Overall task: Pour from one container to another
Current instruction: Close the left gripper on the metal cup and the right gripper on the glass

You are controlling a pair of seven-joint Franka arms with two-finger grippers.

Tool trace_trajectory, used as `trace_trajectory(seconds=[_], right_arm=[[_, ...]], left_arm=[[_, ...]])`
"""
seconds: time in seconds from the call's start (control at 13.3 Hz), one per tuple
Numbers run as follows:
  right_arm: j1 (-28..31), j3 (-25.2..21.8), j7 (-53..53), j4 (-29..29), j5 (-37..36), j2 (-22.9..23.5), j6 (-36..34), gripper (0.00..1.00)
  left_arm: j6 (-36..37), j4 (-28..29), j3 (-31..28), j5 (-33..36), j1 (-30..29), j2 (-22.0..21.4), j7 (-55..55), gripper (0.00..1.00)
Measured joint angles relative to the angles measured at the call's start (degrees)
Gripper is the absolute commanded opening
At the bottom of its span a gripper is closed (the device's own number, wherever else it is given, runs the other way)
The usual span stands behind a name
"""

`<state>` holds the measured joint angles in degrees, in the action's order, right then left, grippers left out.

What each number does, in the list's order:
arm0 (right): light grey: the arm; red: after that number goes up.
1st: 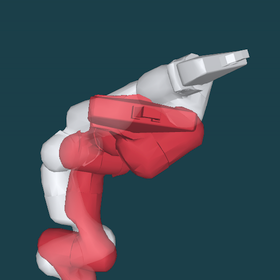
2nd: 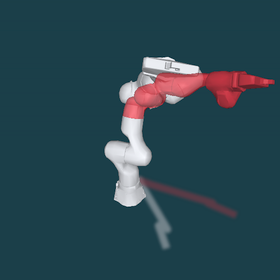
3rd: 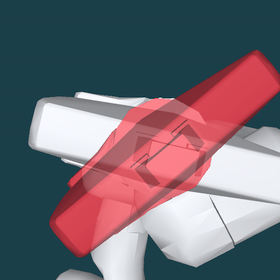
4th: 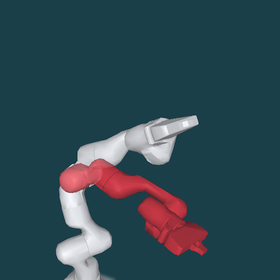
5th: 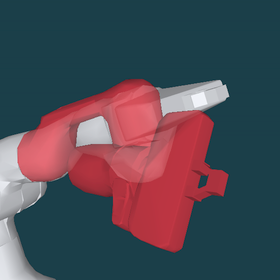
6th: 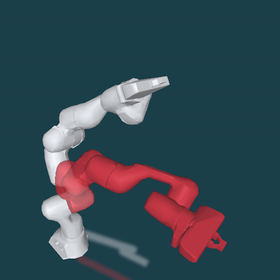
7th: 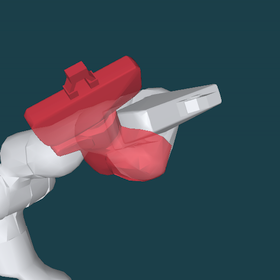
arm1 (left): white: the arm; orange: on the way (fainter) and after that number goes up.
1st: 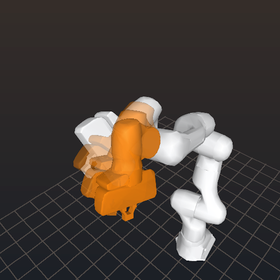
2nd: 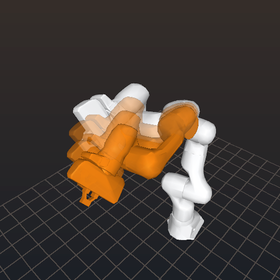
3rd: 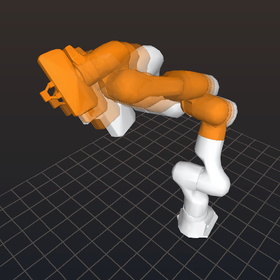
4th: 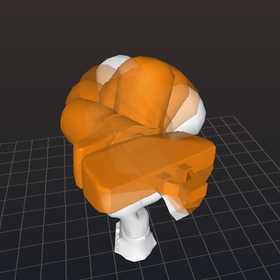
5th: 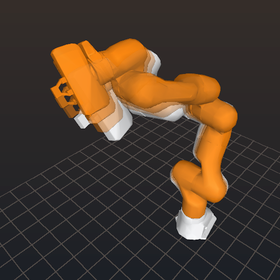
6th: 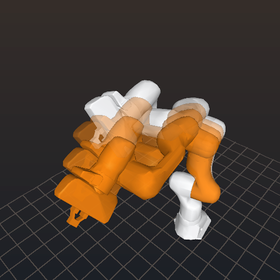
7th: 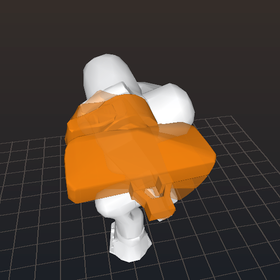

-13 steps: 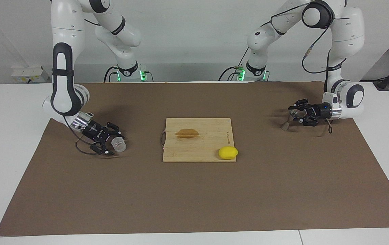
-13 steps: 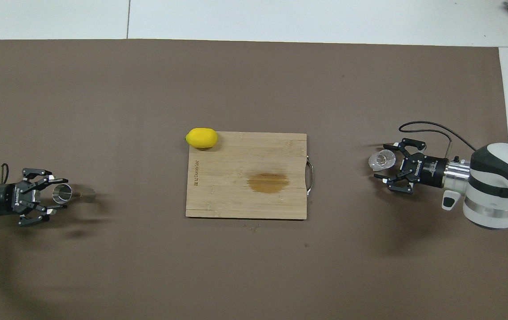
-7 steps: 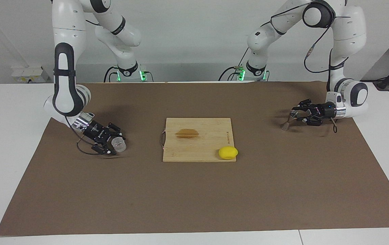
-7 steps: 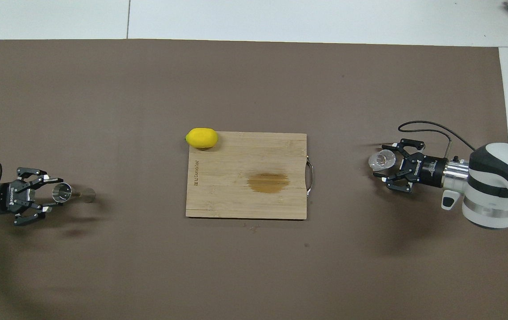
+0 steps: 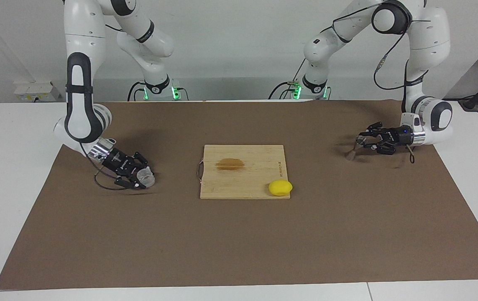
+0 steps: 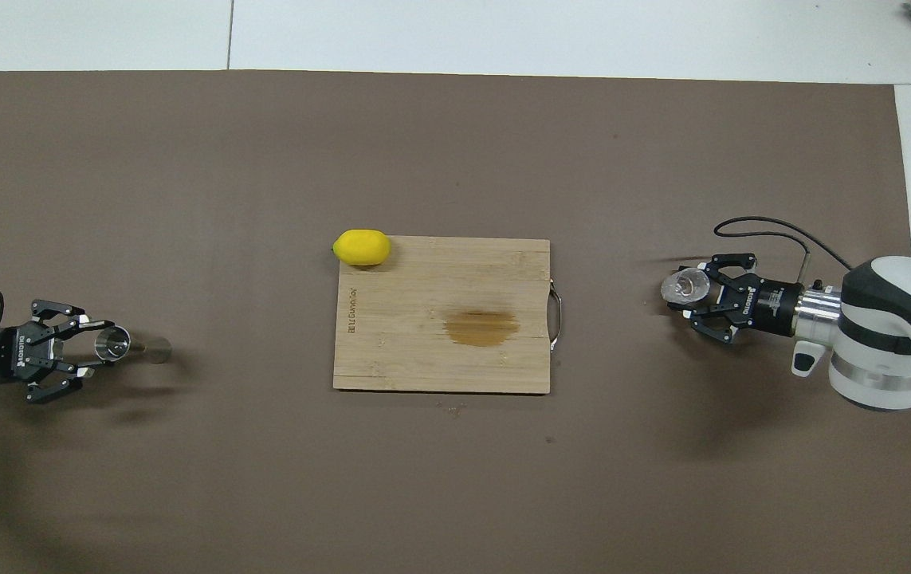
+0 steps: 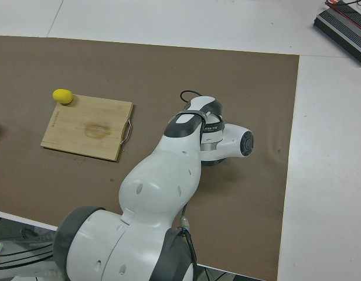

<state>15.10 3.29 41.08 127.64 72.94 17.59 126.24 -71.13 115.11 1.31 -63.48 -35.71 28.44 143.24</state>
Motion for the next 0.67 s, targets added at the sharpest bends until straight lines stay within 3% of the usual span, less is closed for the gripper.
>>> trace_trajectory(seconds=[0.22, 0.3, 0.38, 0.45, 0.53, 0.6, 0.67], right_arm=[[0.0, 0.0, 0.0, 0.0, 0.0, -0.1, 0.0, 0.10], [0.0, 0.0, 0.0, 0.0, 0.0, -0.1, 0.0, 0.08], [0.0, 0.0, 0.0, 0.0, 0.0, -0.1, 0.0, 0.08], [0.0, 0.0, 0.0, 0.0, 0.0, -0.1, 0.0, 0.08], [0.0, 0.0, 0.0, 0.0, 0.0, -0.4, 0.0, 0.08], [0.0, 0.0, 0.0, 0.0, 0.0, -0.7, 0.0, 0.08], [0.0, 0.0, 0.0, 0.0, 0.0, -1.1, 0.0, 0.08]], left_arm=[[0.0, 0.0, 0.1, 0.0, 0.1, 0.0, 0.0, 0.32], [0.0, 0.0, 0.1, 0.0, 0.1, 0.0, 0.0, 0.37], [0.0, 0.0, 0.1, 0.0, 0.1, 0.0, 0.0, 0.62], [0.0, 0.0, 0.1, 0.0, 0.1, 0.0, 0.0, 0.78], [-0.2, 0.0, 0.1, 0.0, 0.1, 0.0, 0.0, 0.84], [-0.4, 0.0, 0.1, 0.0, 0.1, 0.0, 0.0, 0.96], [-0.5, 0.0, 0.1, 0.0, 0.1, 0.0, 0.0, 0.95]])
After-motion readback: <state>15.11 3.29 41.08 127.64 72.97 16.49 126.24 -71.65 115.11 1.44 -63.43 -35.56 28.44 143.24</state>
